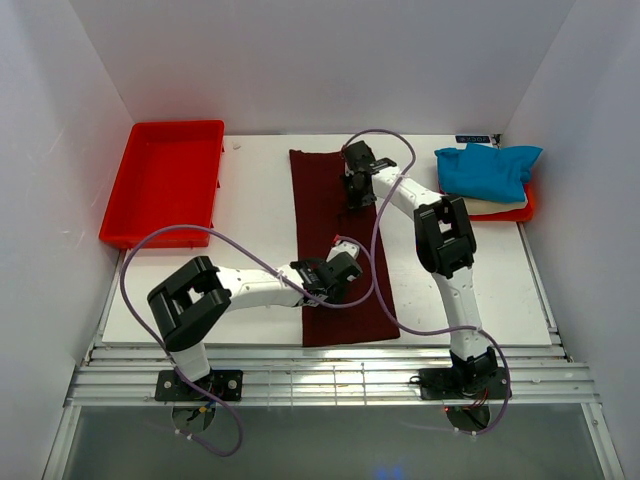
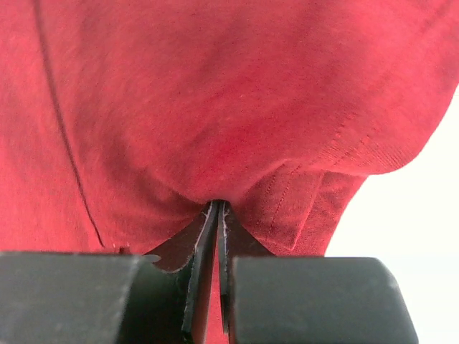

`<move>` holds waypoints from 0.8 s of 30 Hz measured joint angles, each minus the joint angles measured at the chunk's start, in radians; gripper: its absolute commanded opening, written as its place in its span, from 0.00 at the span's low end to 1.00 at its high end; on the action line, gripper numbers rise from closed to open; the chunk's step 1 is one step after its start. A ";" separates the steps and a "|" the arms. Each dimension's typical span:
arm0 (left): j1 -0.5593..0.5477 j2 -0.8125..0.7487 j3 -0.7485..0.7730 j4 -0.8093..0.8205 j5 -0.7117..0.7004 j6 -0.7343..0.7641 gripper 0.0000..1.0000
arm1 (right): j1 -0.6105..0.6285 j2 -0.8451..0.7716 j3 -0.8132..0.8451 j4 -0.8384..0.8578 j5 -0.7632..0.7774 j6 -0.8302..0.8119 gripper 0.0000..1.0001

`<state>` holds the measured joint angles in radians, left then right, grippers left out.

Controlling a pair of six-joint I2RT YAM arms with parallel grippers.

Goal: Fold and stack the t-shirts
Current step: Fold the tshirt

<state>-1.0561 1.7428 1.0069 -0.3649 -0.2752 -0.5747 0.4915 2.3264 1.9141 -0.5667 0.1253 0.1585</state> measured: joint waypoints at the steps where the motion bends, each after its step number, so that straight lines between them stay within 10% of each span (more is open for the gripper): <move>1: -0.007 0.002 0.005 -0.002 0.014 -0.004 0.00 | 0.000 0.009 0.017 -0.008 0.000 -0.004 0.10; 12: -0.053 0.001 0.063 -0.127 -0.002 -0.027 0.00 | 0.000 -0.084 -0.106 0.067 -0.005 -0.062 0.30; 18: -0.059 -0.101 0.154 -0.229 -0.187 -0.068 0.58 | 0.018 -0.409 -0.254 0.065 0.090 -0.100 0.51; 24: -0.057 -0.270 0.147 -0.283 -0.255 -0.117 0.64 | 0.094 -0.857 -0.503 0.049 0.138 -0.051 0.56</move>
<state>-1.1133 1.4723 1.1538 -0.6483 -0.5304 -0.6922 0.5858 1.4696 1.4109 -0.5175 0.2630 0.1078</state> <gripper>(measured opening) 0.642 0.555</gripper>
